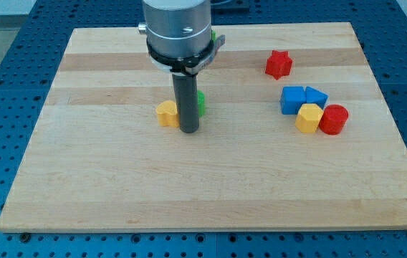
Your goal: Slide the red circle and yellow heart towards center
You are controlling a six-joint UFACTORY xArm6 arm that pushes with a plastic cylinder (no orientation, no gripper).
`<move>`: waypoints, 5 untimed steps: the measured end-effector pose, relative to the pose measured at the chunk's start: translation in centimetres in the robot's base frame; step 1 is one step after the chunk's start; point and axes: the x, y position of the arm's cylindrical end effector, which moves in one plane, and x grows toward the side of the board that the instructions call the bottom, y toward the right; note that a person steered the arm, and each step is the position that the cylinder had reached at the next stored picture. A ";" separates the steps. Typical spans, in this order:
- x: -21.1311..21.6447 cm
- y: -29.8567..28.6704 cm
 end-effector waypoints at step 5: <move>2.9 5.7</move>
